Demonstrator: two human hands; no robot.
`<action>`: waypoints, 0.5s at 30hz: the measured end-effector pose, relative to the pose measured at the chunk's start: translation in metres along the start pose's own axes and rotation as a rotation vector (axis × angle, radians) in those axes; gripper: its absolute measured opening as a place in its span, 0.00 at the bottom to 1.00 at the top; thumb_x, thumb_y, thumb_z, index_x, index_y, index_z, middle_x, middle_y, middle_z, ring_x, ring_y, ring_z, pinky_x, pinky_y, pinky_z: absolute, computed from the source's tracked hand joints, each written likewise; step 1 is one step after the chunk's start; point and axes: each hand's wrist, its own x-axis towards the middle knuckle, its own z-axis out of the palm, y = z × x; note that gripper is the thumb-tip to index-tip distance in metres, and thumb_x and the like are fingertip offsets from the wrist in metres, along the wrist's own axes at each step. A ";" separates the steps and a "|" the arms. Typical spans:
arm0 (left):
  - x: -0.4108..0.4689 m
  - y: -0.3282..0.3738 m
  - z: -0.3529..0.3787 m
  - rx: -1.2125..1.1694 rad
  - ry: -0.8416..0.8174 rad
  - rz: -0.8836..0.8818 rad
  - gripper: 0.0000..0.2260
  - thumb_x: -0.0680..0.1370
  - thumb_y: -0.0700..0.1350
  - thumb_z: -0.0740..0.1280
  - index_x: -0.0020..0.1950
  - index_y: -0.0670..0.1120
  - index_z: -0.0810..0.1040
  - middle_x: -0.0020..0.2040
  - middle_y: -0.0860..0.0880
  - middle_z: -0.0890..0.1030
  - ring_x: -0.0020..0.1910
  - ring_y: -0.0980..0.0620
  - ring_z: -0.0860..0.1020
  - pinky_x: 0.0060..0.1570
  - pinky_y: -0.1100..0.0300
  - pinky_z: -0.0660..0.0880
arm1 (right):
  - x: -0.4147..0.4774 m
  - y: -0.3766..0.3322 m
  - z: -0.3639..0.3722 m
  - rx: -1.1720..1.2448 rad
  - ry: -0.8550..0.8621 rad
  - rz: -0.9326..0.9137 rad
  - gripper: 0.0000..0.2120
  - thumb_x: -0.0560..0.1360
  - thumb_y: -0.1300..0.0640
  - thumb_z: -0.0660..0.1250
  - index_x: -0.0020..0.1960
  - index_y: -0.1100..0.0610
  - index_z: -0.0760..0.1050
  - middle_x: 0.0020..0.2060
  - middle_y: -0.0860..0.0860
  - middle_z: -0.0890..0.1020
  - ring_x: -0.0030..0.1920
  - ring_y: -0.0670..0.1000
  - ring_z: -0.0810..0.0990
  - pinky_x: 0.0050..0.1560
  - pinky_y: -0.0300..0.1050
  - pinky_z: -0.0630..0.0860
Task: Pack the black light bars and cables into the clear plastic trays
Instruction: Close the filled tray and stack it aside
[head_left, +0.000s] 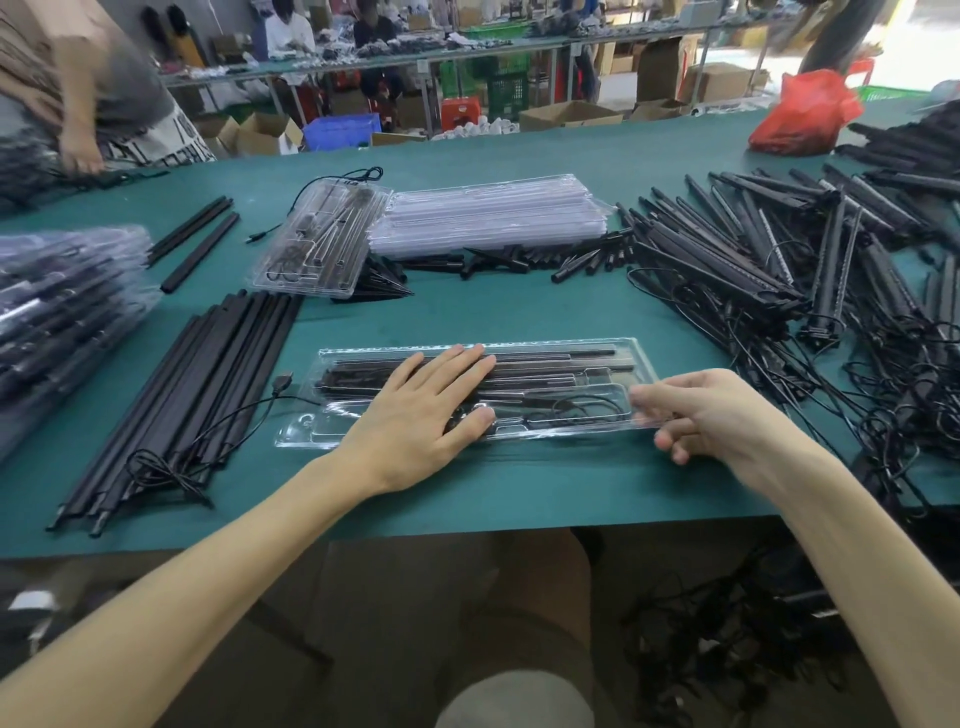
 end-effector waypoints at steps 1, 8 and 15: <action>0.000 0.000 0.000 -0.004 -0.002 0.000 0.31 0.81 0.67 0.39 0.82 0.58 0.48 0.82 0.60 0.48 0.79 0.63 0.41 0.79 0.51 0.44 | 0.000 0.000 0.001 0.007 0.005 0.001 0.14 0.76 0.58 0.74 0.53 0.68 0.80 0.39 0.60 0.82 0.26 0.49 0.77 0.23 0.39 0.72; -0.002 0.000 -0.002 -0.004 -0.002 -0.003 0.31 0.81 0.67 0.39 0.82 0.58 0.48 0.82 0.60 0.48 0.80 0.63 0.41 0.79 0.51 0.43 | -0.003 0.000 -0.001 0.040 -0.045 -0.006 0.13 0.76 0.61 0.72 0.54 0.70 0.79 0.38 0.59 0.83 0.31 0.52 0.82 0.27 0.38 0.77; -0.001 -0.001 -0.003 0.012 -0.005 0.008 0.31 0.81 0.67 0.39 0.83 0.57 0.47 0.82 0.59 0.46 0.79 0.63 0.40 0.79 0.50 0.43 | -0.003 0.001 0.002 0.005 -0.026 -0.016 0.14 0.77 0.62 0.71 0.54 0.73 0.78 0.35 0.57 0.80 0.26 0.49 0.76 0.23 0.37 0.71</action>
